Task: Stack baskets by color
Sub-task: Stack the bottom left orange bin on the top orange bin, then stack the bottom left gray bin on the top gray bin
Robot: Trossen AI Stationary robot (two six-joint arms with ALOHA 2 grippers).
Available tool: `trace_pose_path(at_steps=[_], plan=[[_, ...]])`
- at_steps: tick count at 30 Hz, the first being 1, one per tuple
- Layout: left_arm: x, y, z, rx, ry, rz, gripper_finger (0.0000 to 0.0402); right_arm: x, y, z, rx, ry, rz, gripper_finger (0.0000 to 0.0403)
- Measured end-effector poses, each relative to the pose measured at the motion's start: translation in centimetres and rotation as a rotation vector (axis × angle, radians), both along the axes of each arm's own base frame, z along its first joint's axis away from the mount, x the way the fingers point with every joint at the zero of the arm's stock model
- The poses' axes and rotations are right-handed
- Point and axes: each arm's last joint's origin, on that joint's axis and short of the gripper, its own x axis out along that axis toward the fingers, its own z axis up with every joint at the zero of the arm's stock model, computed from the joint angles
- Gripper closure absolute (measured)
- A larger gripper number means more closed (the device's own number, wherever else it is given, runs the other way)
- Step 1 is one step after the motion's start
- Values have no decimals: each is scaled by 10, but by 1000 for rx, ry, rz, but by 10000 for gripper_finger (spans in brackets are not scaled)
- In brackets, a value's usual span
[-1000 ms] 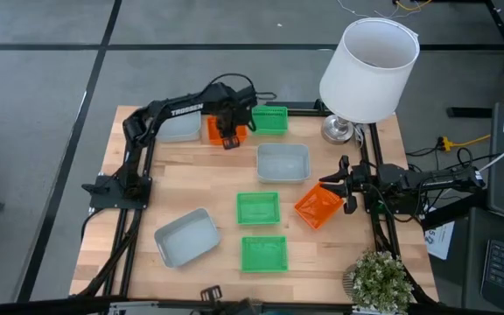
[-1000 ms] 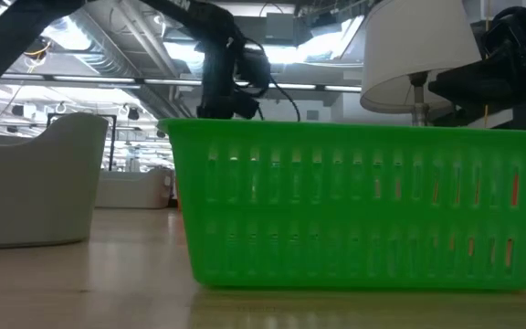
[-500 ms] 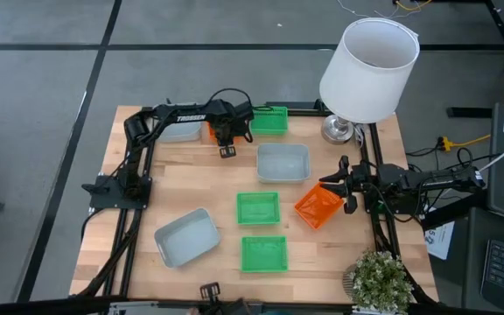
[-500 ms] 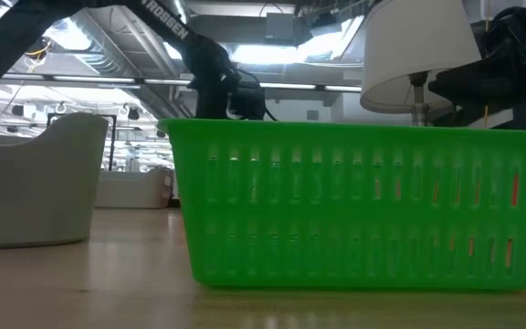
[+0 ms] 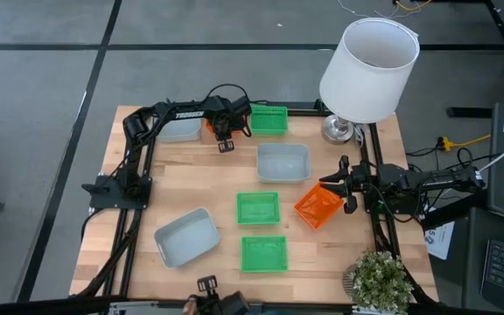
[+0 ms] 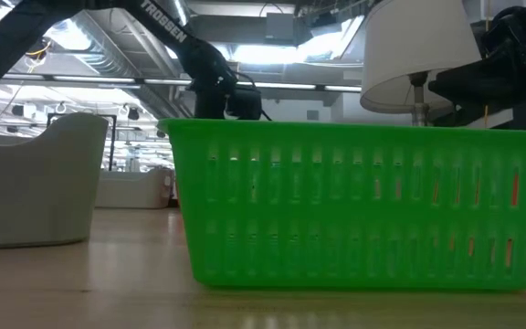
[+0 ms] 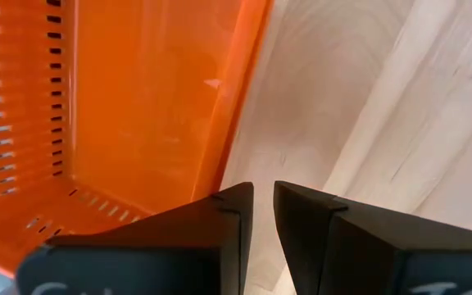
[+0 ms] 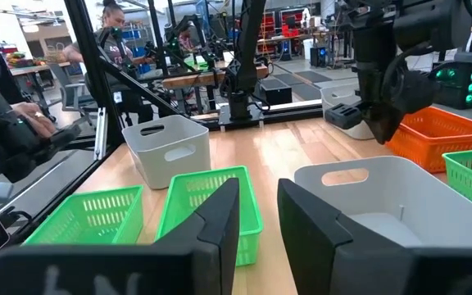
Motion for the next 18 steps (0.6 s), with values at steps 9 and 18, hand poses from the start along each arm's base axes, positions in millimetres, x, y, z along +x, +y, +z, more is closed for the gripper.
trace_pose_path(at_steps=[9,18], plan=[[9,-18,6,-4,-2,-38,353,0,0,0,0,0,0,315],[21,-71,55,-70,148,19,353,0,0,0,0,2,0,315]])
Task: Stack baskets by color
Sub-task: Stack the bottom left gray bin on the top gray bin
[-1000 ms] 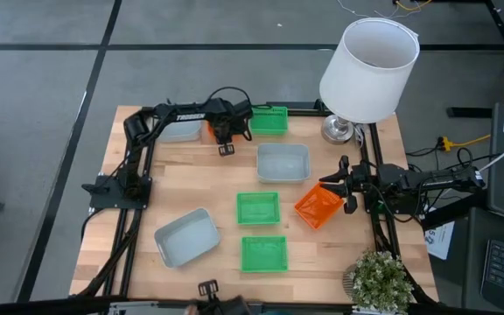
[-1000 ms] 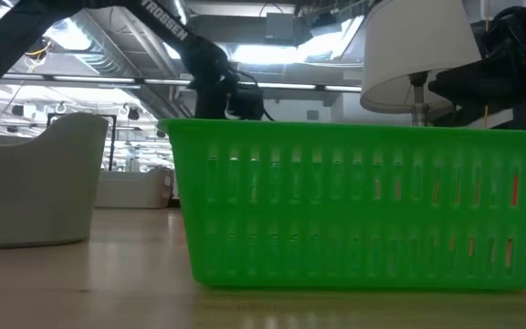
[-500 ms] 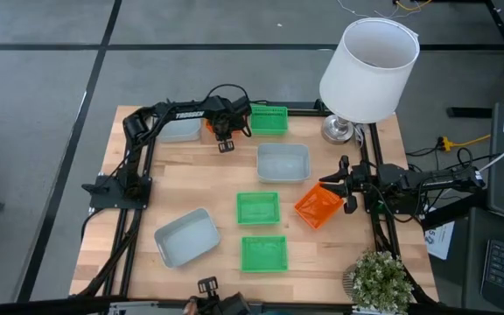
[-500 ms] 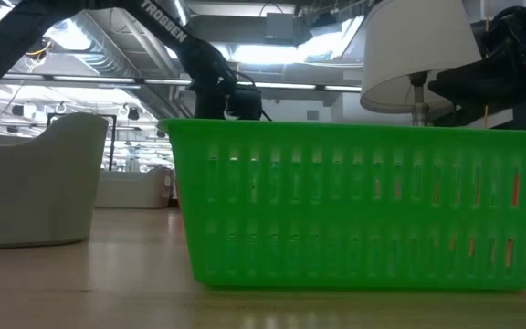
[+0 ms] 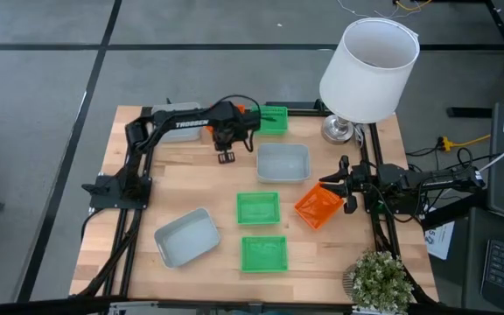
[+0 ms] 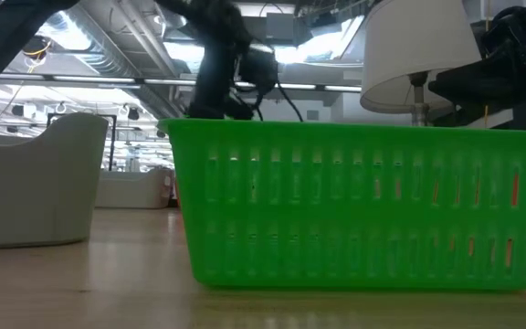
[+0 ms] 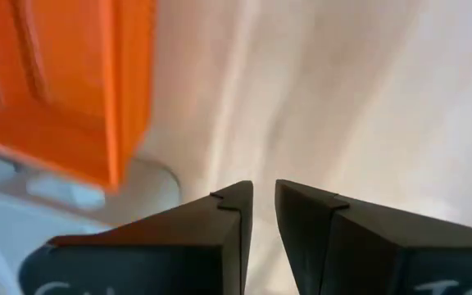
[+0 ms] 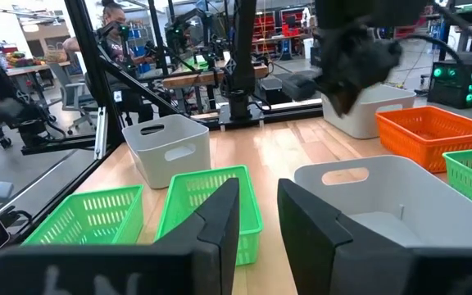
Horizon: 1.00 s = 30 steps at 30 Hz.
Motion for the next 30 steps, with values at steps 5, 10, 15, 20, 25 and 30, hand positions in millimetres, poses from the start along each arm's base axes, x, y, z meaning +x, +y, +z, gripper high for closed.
trace_pose_path(at_steps=[5,10,15,20,25,30], plan=[[-8,-33,15,-36,170,59,353,0,0,0,6,0,0,315],[-15,-58,19,-105,155,55,353,0,0,0,7,1,0,315],[-37,-89,20,-102,131,74,353,0,0,-1,7,5,0,315],[-79,-124,13,-133,123,194,353,0,0,-1,6,7,0,315],[-116,-165,6,-198,55,293,353,0,0,0,6,5,0,315],[-126,-203,5,-263,-141,304,353,0,0,1,8,-6,0,315]])
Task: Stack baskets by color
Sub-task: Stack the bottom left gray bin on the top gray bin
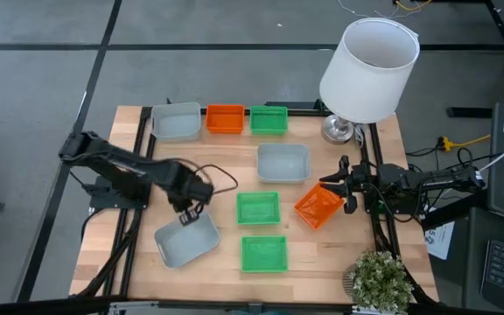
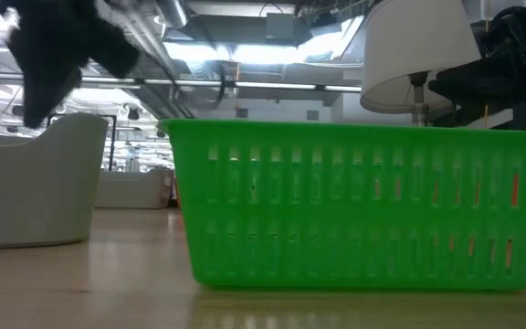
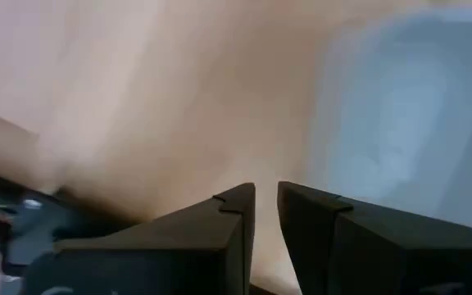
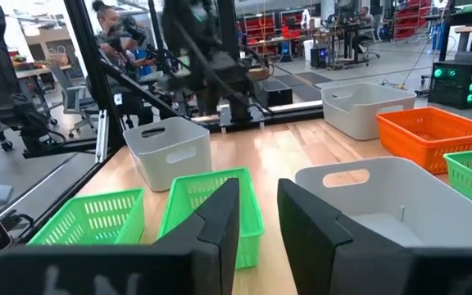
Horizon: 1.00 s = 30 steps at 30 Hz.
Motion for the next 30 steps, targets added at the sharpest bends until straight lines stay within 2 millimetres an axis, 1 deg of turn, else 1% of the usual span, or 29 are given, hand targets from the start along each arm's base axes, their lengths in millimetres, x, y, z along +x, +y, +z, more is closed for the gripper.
trace_pose_path(at_steps=[3,5,8,12,15,20,26,30], plan=[[-1,-18,3,12,-112,-44,353,0,0,1,1,-8,0,315],[-1,-26,10,18,-192,-51,353,0,0,1,16,-9,0,315],[-3,-36,8,35,-200,-38,353,0,0,1,23,-12,0,315],[-5,-43,6,44,-194,-7,351,0,0,1,20,-13,0,315],[0,-45,1,71,-193,2,337,0,0,1,19,-14,0,315],[1,-45,0,75,-195,1,316,0,0,1,18,-11,0,315],[1,-45,0,79,-197,4,312,0,0,1,17,-10,0,315],[6,-47,-11,103,-159,-1,312,0,0,1,18,-10,0,315]])
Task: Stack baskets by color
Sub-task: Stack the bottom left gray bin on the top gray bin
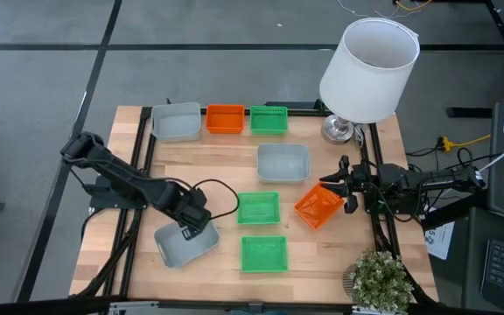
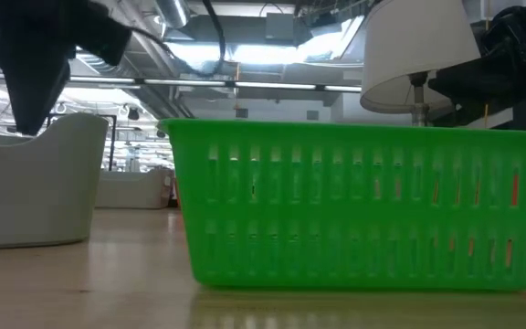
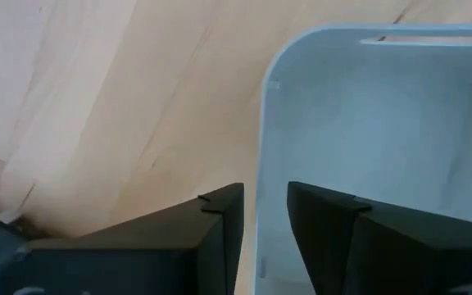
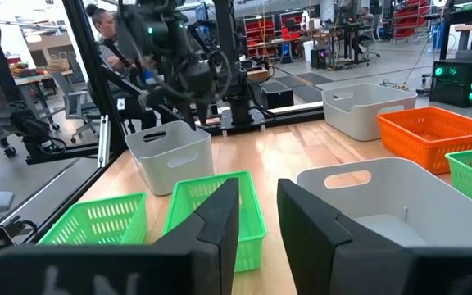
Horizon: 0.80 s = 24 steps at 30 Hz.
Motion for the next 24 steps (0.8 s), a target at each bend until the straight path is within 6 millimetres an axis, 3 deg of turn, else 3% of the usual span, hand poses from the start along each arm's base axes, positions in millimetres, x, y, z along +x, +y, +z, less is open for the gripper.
trace_pose_path(at_steps=[9,15,18,21,24], plan=[[6,-3,-47,62,188,-152,320,0,0,0,0,1,0,315],[19,7,-56,-41,181,-370,393,0,0,0,1,1,0,315],[20,23,-40,-21,215,-410,399,0,0,0,1,-3,0,315],[21,45,-5,36,265,-403,400,0,0,0,1,-3,0,315],[23,69,43,108,228,-429,401,0,0,0,1,2,0,315]])
